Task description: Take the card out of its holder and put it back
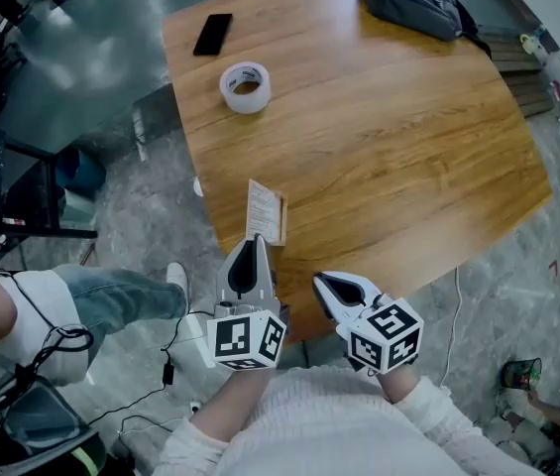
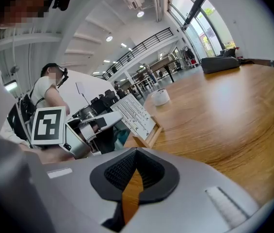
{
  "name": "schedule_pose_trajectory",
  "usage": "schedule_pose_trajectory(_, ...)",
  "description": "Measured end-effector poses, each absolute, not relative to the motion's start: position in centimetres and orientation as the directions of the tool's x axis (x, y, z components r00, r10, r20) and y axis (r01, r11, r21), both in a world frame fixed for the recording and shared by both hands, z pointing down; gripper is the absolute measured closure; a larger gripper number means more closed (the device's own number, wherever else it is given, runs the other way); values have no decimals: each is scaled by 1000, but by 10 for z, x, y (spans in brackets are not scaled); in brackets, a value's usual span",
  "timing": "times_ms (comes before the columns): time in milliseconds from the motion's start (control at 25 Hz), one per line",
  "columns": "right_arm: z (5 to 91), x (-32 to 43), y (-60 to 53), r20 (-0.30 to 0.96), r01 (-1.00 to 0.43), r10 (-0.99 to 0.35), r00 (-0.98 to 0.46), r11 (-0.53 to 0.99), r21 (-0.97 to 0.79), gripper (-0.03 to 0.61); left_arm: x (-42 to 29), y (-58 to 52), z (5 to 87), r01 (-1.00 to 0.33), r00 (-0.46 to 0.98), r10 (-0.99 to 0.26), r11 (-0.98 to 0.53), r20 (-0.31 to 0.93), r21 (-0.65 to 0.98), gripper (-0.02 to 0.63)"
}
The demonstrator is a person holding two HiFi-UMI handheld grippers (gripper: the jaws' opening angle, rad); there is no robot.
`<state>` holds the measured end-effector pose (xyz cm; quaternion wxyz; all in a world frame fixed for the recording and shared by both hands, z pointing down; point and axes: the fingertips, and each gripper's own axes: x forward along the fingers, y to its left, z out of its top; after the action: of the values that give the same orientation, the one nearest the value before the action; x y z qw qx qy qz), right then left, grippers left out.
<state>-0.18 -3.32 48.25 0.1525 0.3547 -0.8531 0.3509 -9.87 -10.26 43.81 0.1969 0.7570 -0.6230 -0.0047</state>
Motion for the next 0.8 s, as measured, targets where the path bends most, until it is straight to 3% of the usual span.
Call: schedule_pose_trajectory(800,486,4,-36,515,-714,-495,-700,494,-497,580,-87,-106,468,-944,241,-910,-140,337,297,591)
